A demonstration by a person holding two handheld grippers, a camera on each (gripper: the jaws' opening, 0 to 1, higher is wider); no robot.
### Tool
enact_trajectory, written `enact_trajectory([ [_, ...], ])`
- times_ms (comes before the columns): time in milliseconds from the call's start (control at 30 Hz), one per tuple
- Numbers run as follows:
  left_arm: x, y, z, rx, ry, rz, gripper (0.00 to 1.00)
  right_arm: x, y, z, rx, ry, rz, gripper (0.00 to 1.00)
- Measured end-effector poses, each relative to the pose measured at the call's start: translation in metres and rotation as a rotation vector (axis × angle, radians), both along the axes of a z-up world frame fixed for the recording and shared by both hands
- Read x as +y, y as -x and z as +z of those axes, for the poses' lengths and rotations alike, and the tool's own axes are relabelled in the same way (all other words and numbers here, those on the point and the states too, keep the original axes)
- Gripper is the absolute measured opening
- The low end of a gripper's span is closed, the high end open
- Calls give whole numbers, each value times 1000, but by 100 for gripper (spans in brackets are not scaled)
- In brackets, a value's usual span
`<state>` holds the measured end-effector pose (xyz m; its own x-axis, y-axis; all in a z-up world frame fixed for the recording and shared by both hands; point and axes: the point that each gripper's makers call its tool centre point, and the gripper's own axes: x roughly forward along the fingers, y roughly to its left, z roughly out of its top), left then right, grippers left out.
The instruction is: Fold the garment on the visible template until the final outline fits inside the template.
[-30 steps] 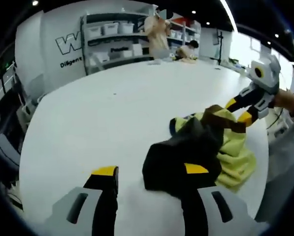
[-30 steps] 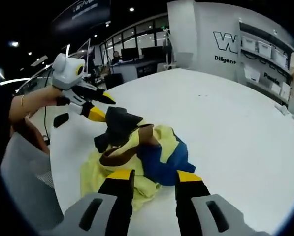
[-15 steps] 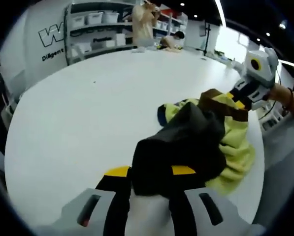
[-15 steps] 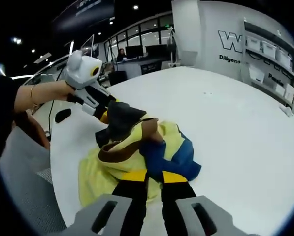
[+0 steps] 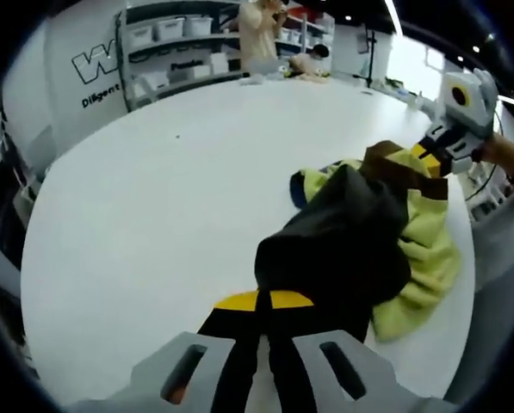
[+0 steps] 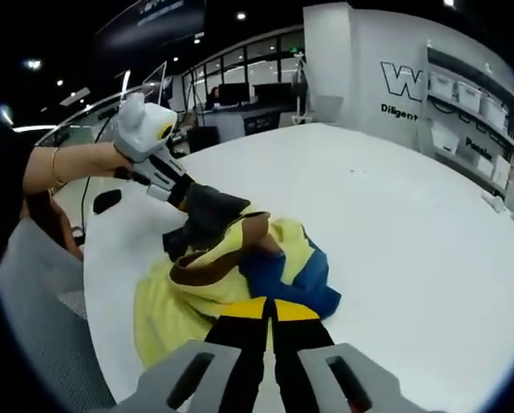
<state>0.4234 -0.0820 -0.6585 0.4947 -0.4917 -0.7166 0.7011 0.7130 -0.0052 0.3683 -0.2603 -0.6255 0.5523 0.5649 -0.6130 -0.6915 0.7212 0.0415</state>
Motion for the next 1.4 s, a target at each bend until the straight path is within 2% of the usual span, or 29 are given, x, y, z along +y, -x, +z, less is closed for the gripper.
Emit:
enact_trajectory([
  [233, 6, 0, 13, -36, 3, 18, 0, -9, -4, 13, -31, 1, -38, 0],
  [367, 10, 2, 22, -47, 18, 33, 0, -20, -10, 22, -54, -2, -93, 0],
  [433, 7, 2, 30, -80, 54, 14, 0, -24, -11, 25, -60, -3, -103, 0],
  [500, 8, 6, 36, -86, 69, 4, 0, -27, -12, 30, -66, -6, -116, 0],
  [733, 17, 11, 52, -147, 28, -12, 0, -35, -10, 44, -101, 5, -125, 0],
  [867, 21, 16, 69, -178, 57, -38, 0, -40, -12, 54, -118, 17, -139, 0],
  [967, 29, 17, 79, -200, 55, -34, 0, -45, -13, 65, -148, 58, -133, 0],
  [1167, 50, 15, 96, -231, 45, 6, 0, -48, -18, 90, -204, 71, -135, 0],
  [1400, 69, 13, 114, -261, 3, 39, 0, -47, -28, 123, -275, 74, -125, 0],
])
